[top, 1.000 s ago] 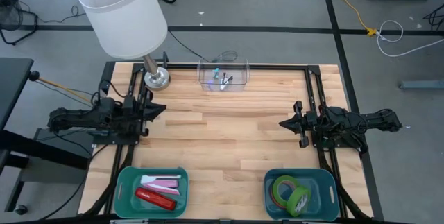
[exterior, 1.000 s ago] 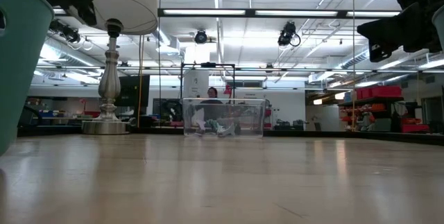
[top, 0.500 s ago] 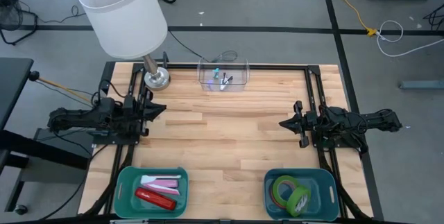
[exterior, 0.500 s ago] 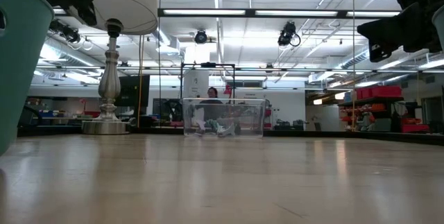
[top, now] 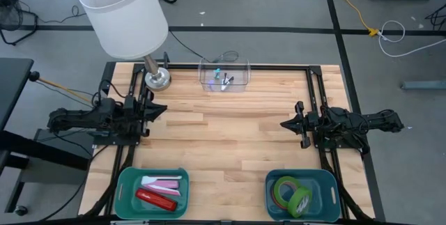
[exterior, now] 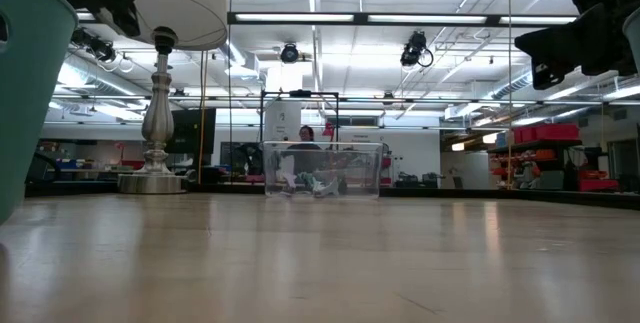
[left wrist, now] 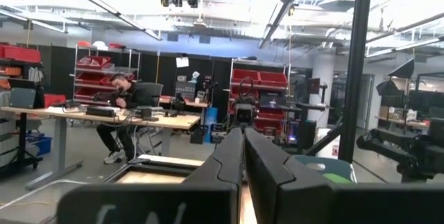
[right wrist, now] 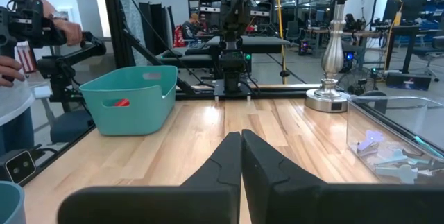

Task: Pick and place Stapler, Stapler remover, tape
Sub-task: Return to Home Position

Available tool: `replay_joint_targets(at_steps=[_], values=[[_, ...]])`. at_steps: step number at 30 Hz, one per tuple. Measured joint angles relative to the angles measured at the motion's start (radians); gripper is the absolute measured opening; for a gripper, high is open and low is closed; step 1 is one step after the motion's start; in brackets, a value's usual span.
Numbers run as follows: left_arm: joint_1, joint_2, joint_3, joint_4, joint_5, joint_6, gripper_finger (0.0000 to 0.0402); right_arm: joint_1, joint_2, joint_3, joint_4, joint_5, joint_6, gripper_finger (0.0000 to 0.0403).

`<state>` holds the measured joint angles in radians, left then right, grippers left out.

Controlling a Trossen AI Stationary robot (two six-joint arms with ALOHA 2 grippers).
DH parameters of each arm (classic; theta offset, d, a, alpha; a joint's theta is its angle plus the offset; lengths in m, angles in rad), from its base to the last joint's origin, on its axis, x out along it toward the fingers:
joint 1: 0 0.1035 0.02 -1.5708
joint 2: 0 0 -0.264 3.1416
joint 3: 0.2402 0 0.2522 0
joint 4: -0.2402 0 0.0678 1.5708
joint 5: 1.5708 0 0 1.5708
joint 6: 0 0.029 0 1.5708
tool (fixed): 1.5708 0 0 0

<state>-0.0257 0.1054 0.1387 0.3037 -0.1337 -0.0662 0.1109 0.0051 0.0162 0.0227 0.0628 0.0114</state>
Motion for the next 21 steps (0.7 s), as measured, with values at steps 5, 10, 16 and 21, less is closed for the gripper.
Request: replay_joint_targets(at_steps=[5,10,16,21], values=[[0.000,-0.013,-0.008,0.004,0.000,0.005,0.0018,0.000,0.000,0.000,0.000,0.000,0.003,0.0015],[0.000,-0.041,-0.066,0.077,0.000,-0.026,0.0018,0.000,0.000,0.000,0.000,0.000,0.003,0.0015],[0.001,-0.050,-0.068,0.082,0.000,-0.021,0.0018,0.000,0.000,0.000,0.000,0.000,0.002,0.0015],[0.001,-0.076,-0.068,0.081,0.000,0.003,0.0018,0.000,0.000,0.000,0.000,0.000,0.002,0.0015]])
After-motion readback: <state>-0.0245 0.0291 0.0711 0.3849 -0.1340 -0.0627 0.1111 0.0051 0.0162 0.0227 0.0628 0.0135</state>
